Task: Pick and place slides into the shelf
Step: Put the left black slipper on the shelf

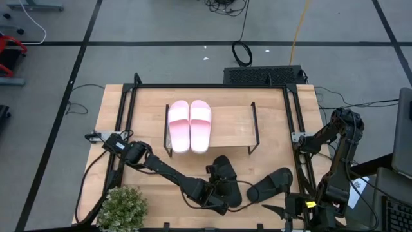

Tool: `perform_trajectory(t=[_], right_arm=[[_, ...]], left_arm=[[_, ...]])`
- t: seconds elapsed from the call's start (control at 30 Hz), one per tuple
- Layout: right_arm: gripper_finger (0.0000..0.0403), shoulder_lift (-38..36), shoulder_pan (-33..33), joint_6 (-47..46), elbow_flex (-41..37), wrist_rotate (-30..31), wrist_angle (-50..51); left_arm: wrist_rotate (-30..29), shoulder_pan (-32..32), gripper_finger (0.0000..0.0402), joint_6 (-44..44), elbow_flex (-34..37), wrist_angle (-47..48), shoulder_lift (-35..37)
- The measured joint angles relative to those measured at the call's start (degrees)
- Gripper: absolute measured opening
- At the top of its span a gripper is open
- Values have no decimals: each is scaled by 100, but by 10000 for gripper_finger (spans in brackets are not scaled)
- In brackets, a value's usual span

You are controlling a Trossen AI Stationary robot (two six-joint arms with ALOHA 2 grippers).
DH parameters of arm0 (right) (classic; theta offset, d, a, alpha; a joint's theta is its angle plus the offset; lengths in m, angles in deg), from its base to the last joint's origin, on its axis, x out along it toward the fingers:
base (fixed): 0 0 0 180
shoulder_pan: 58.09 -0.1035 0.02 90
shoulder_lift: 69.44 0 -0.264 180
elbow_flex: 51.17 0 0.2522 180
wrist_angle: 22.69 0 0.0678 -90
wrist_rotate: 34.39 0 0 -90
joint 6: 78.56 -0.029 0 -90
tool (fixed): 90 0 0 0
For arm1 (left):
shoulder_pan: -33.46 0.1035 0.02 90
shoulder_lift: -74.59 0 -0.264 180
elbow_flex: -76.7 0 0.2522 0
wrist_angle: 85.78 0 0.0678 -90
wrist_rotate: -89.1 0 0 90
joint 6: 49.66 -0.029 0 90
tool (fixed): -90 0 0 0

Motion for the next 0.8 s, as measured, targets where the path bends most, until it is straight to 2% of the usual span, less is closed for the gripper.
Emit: perform_trajectory(t=[0.13,0.37,0.8], right_arm=[[199,0,0,0,0,0,2],[199,0,0,-2,0,0,2],[199,0,0,20,-242,-9,-347]], left_arm=[[58,-2,5,-54,0,5,2],[94,-4,1,-75,0,15,2],[190,-118,36,-342,-415,138,0]])
